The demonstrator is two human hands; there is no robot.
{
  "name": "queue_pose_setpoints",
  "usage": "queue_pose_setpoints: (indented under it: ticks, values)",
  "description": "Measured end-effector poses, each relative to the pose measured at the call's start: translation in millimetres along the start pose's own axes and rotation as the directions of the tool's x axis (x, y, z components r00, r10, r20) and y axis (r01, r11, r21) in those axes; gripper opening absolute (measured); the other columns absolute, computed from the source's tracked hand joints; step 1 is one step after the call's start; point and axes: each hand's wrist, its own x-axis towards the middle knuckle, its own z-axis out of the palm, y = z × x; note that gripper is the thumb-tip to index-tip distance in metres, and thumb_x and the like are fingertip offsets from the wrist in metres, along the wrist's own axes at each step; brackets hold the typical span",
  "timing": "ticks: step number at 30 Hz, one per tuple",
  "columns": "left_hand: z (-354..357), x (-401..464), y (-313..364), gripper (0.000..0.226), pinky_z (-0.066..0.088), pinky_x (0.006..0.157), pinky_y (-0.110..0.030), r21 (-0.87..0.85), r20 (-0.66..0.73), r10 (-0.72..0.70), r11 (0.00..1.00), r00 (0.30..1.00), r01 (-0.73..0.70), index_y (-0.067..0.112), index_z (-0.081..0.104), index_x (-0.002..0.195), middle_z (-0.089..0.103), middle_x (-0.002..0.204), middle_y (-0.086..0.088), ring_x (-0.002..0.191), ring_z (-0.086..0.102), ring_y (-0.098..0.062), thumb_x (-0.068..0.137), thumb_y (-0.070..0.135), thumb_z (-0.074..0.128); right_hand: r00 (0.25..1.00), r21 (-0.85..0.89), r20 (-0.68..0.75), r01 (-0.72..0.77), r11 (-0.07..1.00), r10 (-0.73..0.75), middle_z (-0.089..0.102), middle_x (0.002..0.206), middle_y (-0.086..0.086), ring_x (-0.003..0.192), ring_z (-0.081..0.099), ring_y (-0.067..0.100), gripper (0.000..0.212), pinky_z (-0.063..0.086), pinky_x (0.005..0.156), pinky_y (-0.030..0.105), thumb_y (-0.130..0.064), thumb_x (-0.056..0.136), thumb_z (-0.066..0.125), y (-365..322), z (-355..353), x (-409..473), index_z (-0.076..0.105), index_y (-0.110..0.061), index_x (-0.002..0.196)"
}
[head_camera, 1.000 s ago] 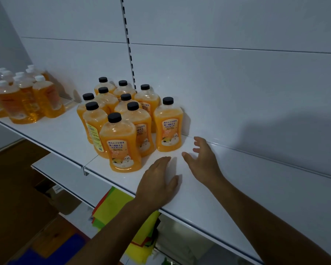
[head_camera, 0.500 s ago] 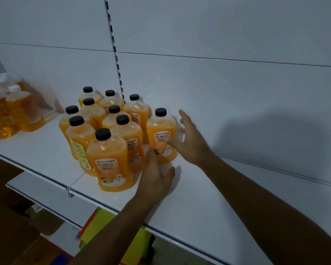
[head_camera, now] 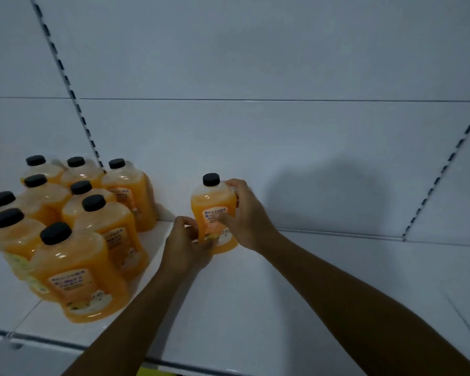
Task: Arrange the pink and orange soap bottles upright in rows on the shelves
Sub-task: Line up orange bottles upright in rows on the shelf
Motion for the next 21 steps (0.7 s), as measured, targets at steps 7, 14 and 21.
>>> queue_pose_setpoints:
  ticks: [7, 14, 21]
  values:
    - [95, 6, 44, 0.042, 0.053, 0.071, -0.015, -0.003, 0.182, 0.234, 0.971, 0.955, -0.238, 0.024, 0.058, 0.114, 0.066, 0.102, 0.015, 0.091, 0.064, -0.004, 0.078, 0.023, 0.079, 0.993, -0.113, -0.114, -0.034, 0.993, 0.021, 0.05, 0.127, 0.002, 0.111, 0.052, 0.018, 0.064, 0.05, 0.094, 0.042, -0.026, 0.083, 0.071, 31, -106, -29, 0.037, -0.026, 0.138]
    - [177, 2, 83, 0.045, 0.049, 0.06, -0.008, -0.078, 0.319, 0.243, 0.97, 0.916, -0.23, 0.019, 0.05, 0.114, 0.062, 0.1, 0.013, 0.087, 0.062, 0.0, 0.079, 0.02, 0.078, 0.948, -0.149, -0.31, -0.119, 0.982, 0.068, 0.057, 0.123, -0.001, 0.109, 0.056, 0.014, 0.065, 0.049, 0.095, 0.035, -0.025, 0.083, 0.074, 75, -179, -57, 0.041, -0.025, 0.139]
    - [202, 6, 80, 0.04, 0.05, 0.065, -0.008, -0.065, 0.289, 0.298, 0.954, 0.91, -0.292, 0.023, 0.052, 0.112, 0.061, 0.101, 0.012, 0.088, 0.063, -0.005, 0.081, 0.02, 0.076, 0.915, -0.141, -0.397, -0.133, 0.981, 0.068, 0.056, 0.124, -0.001, 0.109, 0.053, 0.01, 0.066, 0.045, 0.092, 0.014, -0.025, 0.079, 0.077, 100, -186, -57, 0.047, -0.023, 0.137]
